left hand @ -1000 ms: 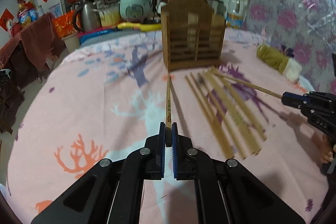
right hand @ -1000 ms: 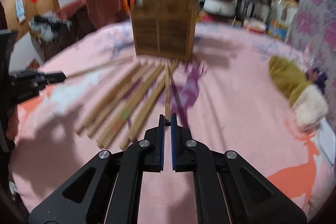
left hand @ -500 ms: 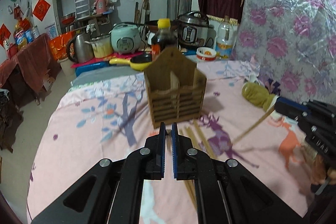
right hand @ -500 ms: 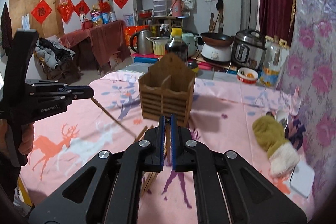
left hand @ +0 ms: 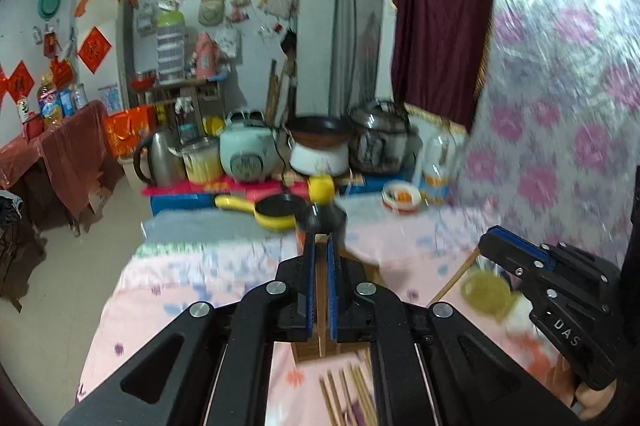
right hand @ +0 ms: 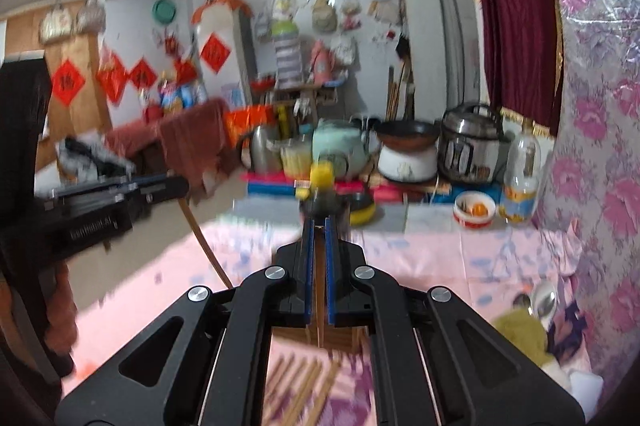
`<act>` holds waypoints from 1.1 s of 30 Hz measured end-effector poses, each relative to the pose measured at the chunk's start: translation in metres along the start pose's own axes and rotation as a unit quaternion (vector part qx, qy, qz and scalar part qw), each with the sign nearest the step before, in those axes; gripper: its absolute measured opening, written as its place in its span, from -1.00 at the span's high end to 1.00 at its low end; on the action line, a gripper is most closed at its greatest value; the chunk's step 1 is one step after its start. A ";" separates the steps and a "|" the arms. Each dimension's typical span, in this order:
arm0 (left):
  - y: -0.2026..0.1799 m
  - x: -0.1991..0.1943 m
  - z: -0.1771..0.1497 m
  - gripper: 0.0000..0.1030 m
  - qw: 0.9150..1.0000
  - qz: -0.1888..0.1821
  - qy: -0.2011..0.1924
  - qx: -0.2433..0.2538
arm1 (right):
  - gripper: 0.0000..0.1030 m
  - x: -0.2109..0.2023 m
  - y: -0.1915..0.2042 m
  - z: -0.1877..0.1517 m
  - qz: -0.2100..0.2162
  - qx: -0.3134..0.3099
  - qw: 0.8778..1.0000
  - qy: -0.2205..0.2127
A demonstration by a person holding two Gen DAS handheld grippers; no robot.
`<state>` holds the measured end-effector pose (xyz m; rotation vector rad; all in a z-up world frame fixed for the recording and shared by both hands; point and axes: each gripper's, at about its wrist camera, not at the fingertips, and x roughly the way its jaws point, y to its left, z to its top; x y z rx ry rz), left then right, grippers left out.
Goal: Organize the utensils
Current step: 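Lift both chopsticks into the wooden holder and open both tools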
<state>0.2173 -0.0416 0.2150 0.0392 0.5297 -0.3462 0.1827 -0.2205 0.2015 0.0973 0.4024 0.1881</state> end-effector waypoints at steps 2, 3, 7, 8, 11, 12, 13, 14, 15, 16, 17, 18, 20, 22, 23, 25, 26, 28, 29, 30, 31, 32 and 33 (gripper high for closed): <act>0.004 0.011 0.013 0.88 1.000 0.007 -0.017 -0.012 | 0.88 0.011 -0.003 0.011 -0.008 0.006 1.000 -0.022; 0.007 0.021 0.016 0.88 1.000 0.004 -0.022 -0.020 | 0.88 0.015 -0.002 0.013 -0.011 0.005 1.000 -0.027; 0.016 0.061 0.006 0.88 0.999 0.004 -0.013 -0.038 | 0.88 0.053 -0.011 0.002 -0.015 0.019 1.000 -0.015; 0.018 0.073 0.000 0.88 0.999 0.003 -0.005 -0.041 | 0.88 0.065 -0.014 -0.005 -0.013 0.024 1.000 0.001; 0.027 0.097 -0.024 0.54 0.998 -0.002 0.024 -0.056 | 0.78 0.091 -0.022 -0.029 -0.005 0.035 0.998 0.046; 0.031 0.100 -0.031 0.01 0.997 -0.007 0.027 -0.065 | 0.77 0.094 -0.024 -0.033 -0.006 0.039 0.998 0.050; 0.035 0.098 -0.035 -0.21 0.997 -0.006 0.026 -0.070 | 0.77 0.094 -0.027 -0.038 -0.004 0.043 0.998 0.052; 0.039 0.095 -0.038 -0.42 0.997 0.002 0.020 -0.075 | 0.76 0.091 -0.028 -0.041 -0.005 0.045 0.998 0.051; 0.042 0.090 -0.040 -0.46 0.997 0.009 0.014 -0.076 | 0.68 0.086 -0.030 -0.043 -0.008 0.045 0.998 0.045; 0.044 0.086 -0.043 -0.48 0.997 0.013 0.013 -0.075 | 0.64 0.080 -0.031 -0.044 -0.013 0.045 0.998 0.040; 0.046 0.081 -0.044 -0.57 0.997 0.017 0.012 -0.075 | 0.44 0.074 -0.031 -0.045 -0.015 0.044 0.998 0.035; 0.048 0.077 -0.046 -0.70 0.997 0.019 0.012 -0.077 | 0.24 0.066 -0.032 -0.047 -0.018 0.045 0.998 0.028; 0.053 0.063 -0.052 -0.78 0.996 0.025 0.006 -0.084 | -0.03 0.052 -0.031 -0.051 -0.023 0.047 0.998 0.019; 0.056 0.050 -0.062 -0.82 0.995 0.030 0.004 -0.091 | -0.26 0.039 -0.030 -0.057 -0.027 0.051 0.998 0.013; 0.057 0.043 -0.068 -0.86 0.995 0.032 0.003 -0.096 | -0.35 0.032 -0.029 -0.062 -0.029 0.053 0.998 0.010; 0.058 0.030 -0.082 -0.89 0.994 0.035 0.001 -0.107 | -0.42 0.018 -0.027 -0.070 -0.028 0.056 0.998 0.009; 0.058 0.024 -0.090 -0.89 0.993 0.035 0.001 -0.111 | -0.49 0.010 -0.026 -0.075 -0.029 0.056 0.998 0.011; 0.057 0.009 -0.111 -0.89 0.993 0.036 0.004 -0.115 | -0.58 -0.005 -0.024 -0.086 -0.031 0.053 0.998 0.014; 0.056 0.004 -0.121 -0.89 0.993 0.037 0.006 -0.114 | -0.66 -0.012 -0.022 -0.091 -0.032 0.050 0.998 0.015; 0.056 0.000 -0.129 -0.89 0.993 0.038 0.009 -0.113 | -0.76 -0.020 -0.021 -0.098 -0.033 0.047 0.998 0.016; 0.054 -0.006 -0.144 -0.89 0.993 0.041 0.014 -0.111 | -0.81 -0.027 -0.020 -0.104 -0.034 0.045 0.998 0.016; 0.052 -0.008 -0.156 -0.89 0.993 0.043 0.020 -0.109 | -0.88 -0.034 -0.019 -0.113 -0.035 0.044 0.998 0.014; 0.050 -0.008 -0.164 -0.89 0.993 0.043 0.024 -0.107 | -0.88 -0.040 -0.018 -0.123 -0.034 0.043 0.998 0.014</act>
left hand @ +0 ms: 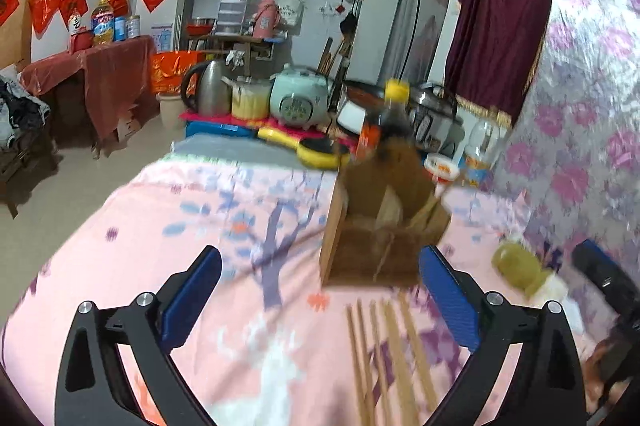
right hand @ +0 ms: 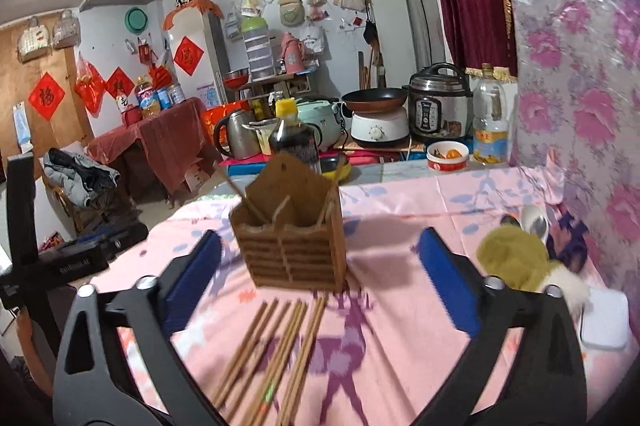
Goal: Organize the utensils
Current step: 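Lift both chopsticks into the wooden holder and open both tools, then move both tools back down to the remaining chopsticks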
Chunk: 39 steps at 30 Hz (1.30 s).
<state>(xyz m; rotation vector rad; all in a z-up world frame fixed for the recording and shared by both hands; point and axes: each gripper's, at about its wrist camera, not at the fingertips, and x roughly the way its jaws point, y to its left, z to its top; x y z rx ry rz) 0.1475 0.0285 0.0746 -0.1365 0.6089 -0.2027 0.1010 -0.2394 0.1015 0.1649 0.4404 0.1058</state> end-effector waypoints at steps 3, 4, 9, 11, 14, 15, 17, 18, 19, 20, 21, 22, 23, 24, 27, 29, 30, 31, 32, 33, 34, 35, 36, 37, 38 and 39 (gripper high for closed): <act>0.003 0.010 -0.040 -0.89 0.999 0.008 0.035 0.021 | -0.88 0.004 -0.004 -0.028 0.000 -0.012 1.000 0.027; 0.004 0.015 -0.051 -0.89 0.998 0.008 0.047 0.030 | -0.88 0.008 -0.006 -0.035 -0.002 -0.014 0.999 0.038; 0.008 0.048 -0.084 -0.89 0.989 -0.014 0.144 0.038 | -0.88 0.040 -0.011 -0.058 0.015 -0.003 0.992 0.127; 0.004 0.057 -0.089 -0.89 0.984 -0.035 0.169 0.043 | -0.88 0.046 -0.008 -0.062 0.017 -0.008 0.990 0.142; 0.000 0.063 -0.098 -0.89 0.979 -0.043 0.191 0.056 | -0.88 0.049 -0.007 -0.067 0.005 -0.016 0.988 0.153; 0.000 0.065 -0.100 -0.89 0.978 -0.045 0.197 0.057 | -0.88 0.050 -0.008 -0.069 0.005 -0.013 0.988 0.155; 0.001 0.069 -0.101 -0.89 0.976 -0.046 0.206 0.052 | -0.88 0.053 -0.013 -0.070 0.010 0.000 0.986 0.164; 0.002 0.072 -0.102 -0.89 0.975 -0.049 0.211 0.048 | -0.88 0.054 -0.015 -0.070 0.012 0.006 0.986 0.168; 0.002 0.074 -0.101 -0.89 0.974 -0.051 0.215 0.044 | -0.88 0.056 -0.018 -0.070 0.013 0.014 0.985 0.174; 0.003 0.076 -0.102 -0.89 0.973 -0.053 0.219 0.041 | -0.88 0.057 -0.019 -0.071 0.013 0.020 0.984 0.177; 0.003 0.078 -0.102 -0.89 0.973 -0.053 0.221 0.039 | -0.88 0.059 -0.021 -0.072 0.014 0.026 0.983 0.181; 0.003 0.080 -0.102 -0.89 0.973 -0.053 0.223 0.038 | -0.88 0.060 -0.023 -0.072 0.013 0.030 0.982 0.184; 0.003 0.081 -0.102 -0.89 0.972 -0.053 0.225 0.038 | -0.88 0.061 -0.024 -0.072 0.012 0.035 0.982 0.187; 0.003 0.083 -0.102 -0.89 0.972 -0.052 0.227 0.038 | -0.88 0.062 -0.026 -0.072 0.011 0.038 0.981 0.189; 0.002 0.091 -0.102 -0.89 0.970 -0.045 0.236 0.038 | -0.88 0.065 -0.030 -0.074 0.009 0.048 0.980 0.194; 0.001 0.096 -0.102 -0.89 0.969 -0.041 0.239 0.041 | -0.88 0.067 -0.031 -0.074 0.008 0.054 0.979 0.198; -0.001 0.097 -0.102 -0.89 0.969 -0.038 0.239 0.045 | -0.88 0.068 -0.032 -0.075 0.008 0.054 0.979 0.199; -0.003 0.100 -0.103 -0.89 0.969 -0.031 0.239 0.053 | -0.88 0.068 -0.032 -0.075 0.006 0.055 0.978 0.199; -0.004 0.102 -0.103 -0.89 0.969 -0.027 0.240 0.058 | -0.88 0.069 -0.032 -0.075 0.005 0.055 0.978 0.200; -0.006 0.104 -0.103 -0.89 0.968 -0.021 0.241 0.065 | -0.88 0.069 -0.032 -0.076 0.005 0.055 0.978 0.200; -0.008 0.105 -0.104 -0.89 0.968 -0.016 0.241 0.071 | -0.88 0.069 -0.033 -0.076 0.005 0.055 0.978 0.201; -0.009 0.107 -0.104 -0.89 0.967 -0.011 0.242 0.078 | -0.88 0.069 -0.033 -0.076 0.004 0.055 0.978 0.201; -0.009 0.108 -0.103 -0.89 0.967 -0.009 0.241 0.079 | -0.88 0.070 -0.033 -0.076 0.004 0.055 0.978 0.201; -0.007 0.109 -0.103 -0.89 0.967 -0.008 0.241 0.077 | -0.88 0.070 -0.033 -0.076 0.003 0.056 0.978 0.201; -0.005 0.111 -0.102 -0.89 0.968 -0.005 0.241 0.074 | -0.88 0.070 -0.033 -0.076 0.002 0.056 0.978 0.202; -0.003 0.112 -0.101 -0.89 0.968 0.002 0.241 0.071 | -0.88 0.071 -0.034 -0.076 0.001 0.057 0.978 0.202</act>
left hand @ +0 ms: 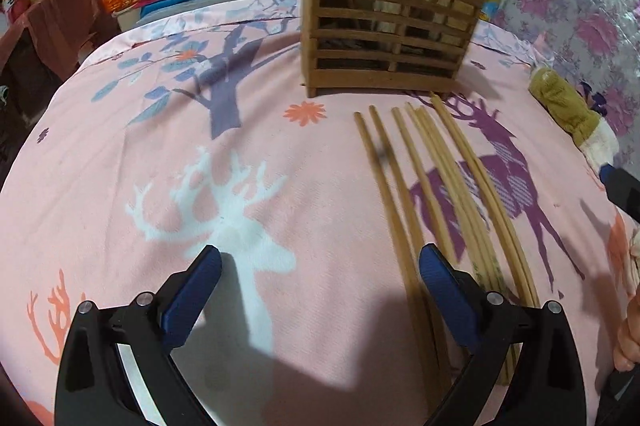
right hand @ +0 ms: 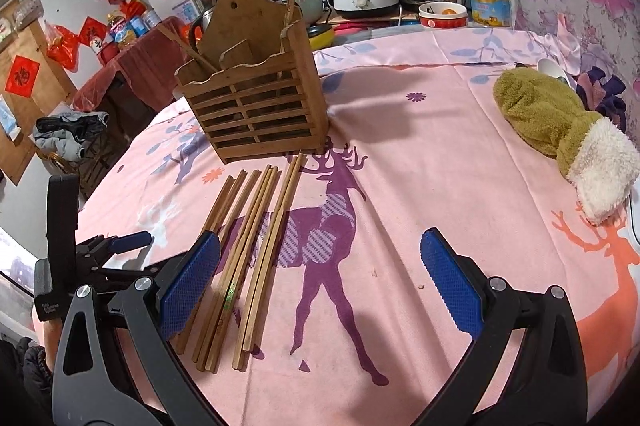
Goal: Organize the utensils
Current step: 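Move both tools back down to the remaining chopsticks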
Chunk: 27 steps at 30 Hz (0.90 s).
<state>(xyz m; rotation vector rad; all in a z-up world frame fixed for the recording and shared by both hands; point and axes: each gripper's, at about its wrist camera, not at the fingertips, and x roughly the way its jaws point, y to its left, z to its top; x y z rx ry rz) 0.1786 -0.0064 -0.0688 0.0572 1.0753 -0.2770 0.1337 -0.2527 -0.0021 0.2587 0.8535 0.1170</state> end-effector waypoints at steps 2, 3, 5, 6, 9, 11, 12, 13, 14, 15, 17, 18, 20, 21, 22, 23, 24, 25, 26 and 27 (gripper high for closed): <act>0.005 0.001 0.003 -0.91 1.000 0.008 -0.001 -0.006 | -0.88 0.001 -0.001 0.000 -0.001 0.001 1.000 0.001; 0.010 0.002 0.004 -0.91 1.000 0.014 0.000 -0.012 | -0.88 0.001 -0.001 0.000 -0.002 0.002 1.000 0.001; 0.022 0.001 0.006 -0.91 0.999 0.029 -0.002 -0.030 | -0.88 0.001 -0.001 0.000 -0.003 0.001 1.000 0.001; 0.029 0.001 0.006 -0.90 0.998 0.052 -0.001 -0.039 | -0.88 0.001 -0.001 -0.001 -0.003 0.000 1.000 0.002; 0.050 -0.001 0.008 -0.89 0.996 0.051 0.000 -0.069 | -0.88 0.002 0.001 -0.002 0.002 -0.003 1.000 0.004; 0.062 -0.006 0.008 -0.89 0.995 0.036 -0.006 -0.092 | -0.88 0.004 0.003 -0.003 0.009 -0.006 1.000 0.011; 0.066 -0.008 0.008 -0.89 0.994 0.026 -0.008 -0.101 | -0.87 0.006 0.005 -0.004 0.017 -0.008 1.000 0.018; 0.067 -0.010 0.008 -0.89 0.994 0.018 -0.009 -0.106 | -0.86 0.009 0.007 -0.006 0.026 -0.011 0.999 0.025; 0.067 -0.011 0.007 -0.89 0.994 0.002 -0.010 -0.110 | -0.80 0.011 0.009 -0.007 0.032 -0.015 0.999 0.032; 0.066 -0.012 0.007 -0.89 0.994 -0.012 -0.010 -0.109 | -0.70 0.013 0.012 -0.009 0.035 -0.020 0.999 0.037; 0.059 -0.013 0.007 -0.89 0.995 -0.011 -0.011 -0.098 | -0.59 0.021 0.022 -0.013 0.037 -0.042 0.997 0.055; 0.056 -0.012 0.007 -0.89 0.996 0.000 -0.010 -0.090 | -0.48 0.027 0.026 -0.017 0.033 -0.054 0.996 0.065; 0.052 -0.010 0.006 -0.89 0.996 0.011 -0.007 -0.085 | -0.28 0.037 0.033 -0.022 0.030 -0.071 0.993 0.085; 0.052 -0.010 0.005 -0.89 0.996 0.009 -0.006 -0.086 | -0.14 0.044 0.036 -0.025 0.026 -0.079 0.992 0.097; 0.053 -0.010 0.004 -0.89 0.996 0.006 -0.007 -0.089 | -0.09 0.048 0.037 -0.027 0.020 -0.084 0.991 0.104; 0.055 -0.010 0.004 -0.89 0.996 0.003 -0.008 -0.093 | -0.04 0.053 0.038 -0.029 0.008 -0.092 0.990 0.109; 0.056 -0.011 0.004 -0.89 0.995 0.002 -0.009 -0.096 | 0.02 0.053 0.039 -0.029 0.005 -0.097 0.990 0.106; 0.057 -0.011 0.004 -0.89 0.995 0.002 -0.009 -0.098 | 0.05 0.053 0.037 -0.026 -0.004 -0.098 0.990 0.105; 0.058 -0.011 0.004 -0.89 0.995 0.001 -0.009 -0.099 | 0.10 0.051 0.031 -0.023 -0.010 -0.088 0.991 0.102; 0.058 -0.011 0.004 -0.89 0.995 0.001 -0.010 -0.100 | 0.11 0.049 0.021 -0.019 -0.019 -0.071 0.992 0.099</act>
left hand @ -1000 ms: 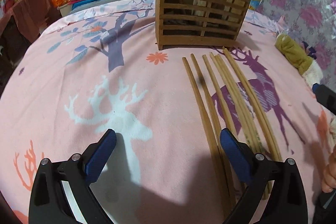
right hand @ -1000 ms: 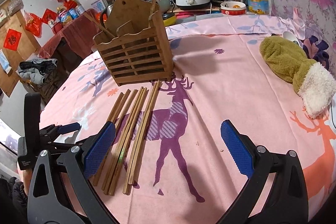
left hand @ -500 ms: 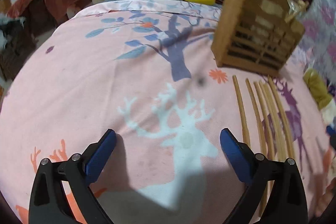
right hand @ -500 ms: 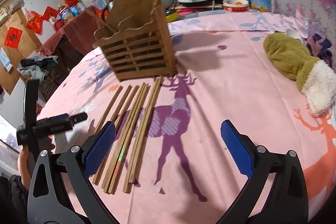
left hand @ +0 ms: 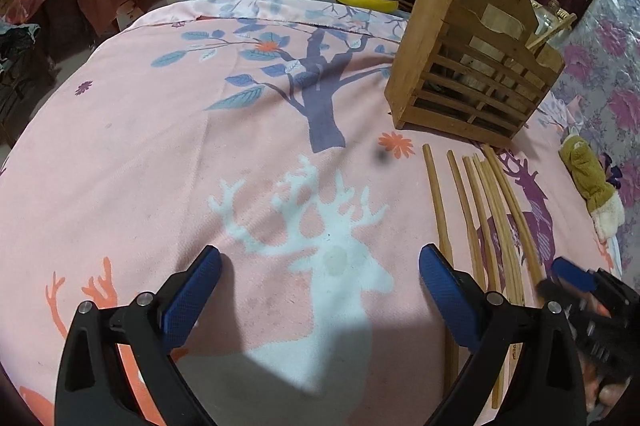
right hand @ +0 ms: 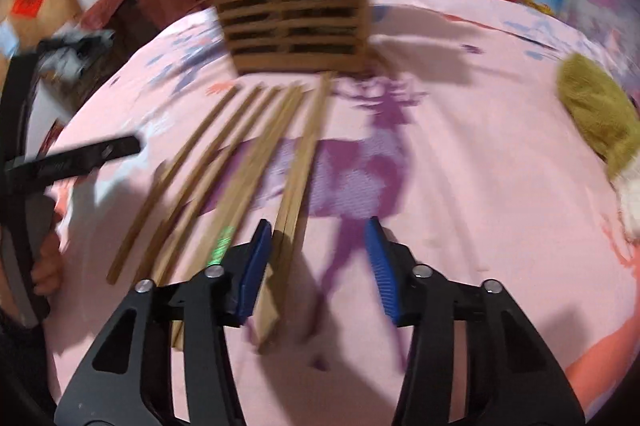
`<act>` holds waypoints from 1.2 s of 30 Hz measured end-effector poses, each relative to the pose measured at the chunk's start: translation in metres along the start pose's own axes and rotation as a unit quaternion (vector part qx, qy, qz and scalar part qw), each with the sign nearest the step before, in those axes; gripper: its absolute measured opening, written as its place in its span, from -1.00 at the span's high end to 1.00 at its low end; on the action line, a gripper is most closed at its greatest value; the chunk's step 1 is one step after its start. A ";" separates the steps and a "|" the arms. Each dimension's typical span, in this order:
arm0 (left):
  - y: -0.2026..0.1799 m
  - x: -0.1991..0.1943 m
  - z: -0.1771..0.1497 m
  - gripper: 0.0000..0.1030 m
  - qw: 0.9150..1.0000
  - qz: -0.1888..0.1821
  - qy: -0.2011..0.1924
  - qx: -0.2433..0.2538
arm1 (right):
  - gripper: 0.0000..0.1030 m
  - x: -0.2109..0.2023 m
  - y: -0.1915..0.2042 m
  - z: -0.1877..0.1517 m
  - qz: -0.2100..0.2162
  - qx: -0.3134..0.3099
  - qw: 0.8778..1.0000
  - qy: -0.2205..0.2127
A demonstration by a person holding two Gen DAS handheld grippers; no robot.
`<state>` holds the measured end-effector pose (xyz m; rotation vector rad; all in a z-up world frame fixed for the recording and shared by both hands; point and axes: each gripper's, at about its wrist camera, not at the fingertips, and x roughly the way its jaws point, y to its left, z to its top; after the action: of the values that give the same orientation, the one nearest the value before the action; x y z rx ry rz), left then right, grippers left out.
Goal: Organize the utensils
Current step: 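Move both tools back down to the remaining chopsticks, then close the right tool on a bamboo chopstick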
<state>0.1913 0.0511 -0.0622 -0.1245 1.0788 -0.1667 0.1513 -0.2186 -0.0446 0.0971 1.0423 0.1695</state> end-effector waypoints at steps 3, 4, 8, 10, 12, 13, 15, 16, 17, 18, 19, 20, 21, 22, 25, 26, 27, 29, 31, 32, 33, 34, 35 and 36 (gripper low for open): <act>0.000 -0.002 0.000 -0.89 1.000 -0.004 -0.003 0.000 | 0.12 -0.006 -0.028 0.003 0.018 0.047 0.999 -0.004; -0.001 -0.003 0.000 -0.89 1.000 -0.006 -0.004 0.001 | 0.12 -0.009 -0.032 0.003 0.030 0.058 0.998 -0.007; -0.006 -0.008 -0.002 -0.89 1.000 -0.005 -0.012 0.014 | 0.11 -0.022 -0.030 0.005 0.047 0.055 0.997 -0.027; -0.010 -0.008 -0.003 -0.89 1.000 -0.002 -0.013 0.021 | 0.29 -0.022 -0.025 0.004 0.044 0.045 0.998 -0.025; -0.012 -0.008 -0.004 -0.89 1.000 0.004 -0.012 0.027 | 0.46 -0.020 -0.021 0.000 0.041 0.035 0.998 -0.017; -0.012 -0.008 -0.005 -0.89 1.000 0.006 -0.012 0.028 | 0.49 -0.019 -0.019 -0.002 0.039 0.028 0.999 -0.013; -0.012 -0.008 -0.006 -0.89 1.000 0.004 -0.012 0.028 | 0.58 -0.019 -0.016 -0.008 0.034 0.016 0.999 -0.008; -0.011 -0.009 -0.006 -0.89 1.000 0.002 -0.012 0.027 | 0.60 -0.018 -0.015 -0.010 0.030 0.012 0.999 -0.005; -0.011 -0.009 -0.006 -0.89 1.000 0.001 -0.012 0.027 | 0.64 -0.016 -0.016 -0.013 0.025 0.010 1.000 0.000; -0.011 -0.010 -0.007 -0.89 1.000 0.000 -0.012 0.027 | 0.64 -0.015 -0.017 -0.015 0.023 0.011 1.000 0.004; -0.011 -0.010 -0.007 -0.89 1.000 0.000 -0.012 0.027 | 0.64 -0.014 -0.020 -0.016 0.024 0.014 1.000 0.004; -0.011 -0.010 -0.008 -0.89 1.000 0.000 -0.012 0.027 | 0.64 -0.015 -0.024 -0.017 0.024 0.020 1.000 0.005; -0.011 -0.011 -0.008 -0.89 1.000 -0.001 -0.012 0.027 | 0.65 -0.015 -0.028 -0.018 0.029 0.025 0.999 0.006; -0.011 -0.011 -0.009 -0.89 1.000 -0.001 -0.013 0.027 | 0.64 -0.015 -0.030 -0.020 0.032 0.029 0.999 0.008; -0.012 -0.015 -0.014 -0.89 0.999 -0.005 -0.012 0.030 | 0.69 -0.018 -0.033 -0.027 0.031 0.023 0.999 0.006; -0.014 -0.017 -0.018 -0.89 0.999 -0.011 -0.011 0.033 | 0.69 -0.020 -0.033 -0.030 0.031 0.019 0.999 0.005; -0.016 -0.020 -0.022 -0.89 0.999 -0.019 -0.011 0.039 | 0.68 -0.023 -0.032 -0.034 0.029 0.013 0.999 0.002; -0.023 -0.025 -0.028 -0.89 0.998 -0.026 -0.014 0.053 | 0.68 -0.025 -0.028 -0.039 0.021 -0.001 1.000 -0.003; -0.031 -0.030 -0.036 -0.89 0.997 -0.026 -0.018 0.073 | 0.68 -0.027 -0.023 -0.043 0.011 -0.014 1.000 -0.006; -0.034 -0.032 -0.041 -0.89 0.996 -0.026 -0.019 0.082 | 0.68 -0.028 -0.022 -0.044 0.008 -0.019 1.000 -0.007; -0.037 -0.034 -0.046 -0.89 0.995 -0.031 -0.017 0.089 | 0.68 -0.029 -0.021 -0.046 0.005 -0.022 1.000 -0.008; -0.038 -0.035 -0.050 -0.89 0.995 -0.040 -0.013 0.093 | 0.68 -0.030 -0.022 -0.046 0.006 -0.021 1.000 -0.008; -0.039 -0.036 -0.055 -0.89 0.994 -0.049 -0.009 0.097 | 0.68 -0.030 -0.023 -0.045 0.009 -0.018 1.000 -0.008; -0.040 -0.037 -0.058 -0.89 0.994 -0.055 -0.006 0.099 | 0.68 -0.030 -0.025 -0.045 0.012 -0.014 1.000 -0.007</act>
<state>0.1199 0.0183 -0.0501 -0.0066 1.0379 -0.3699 0.1000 -0.2483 -0.0459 0.0855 1.0239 0.2058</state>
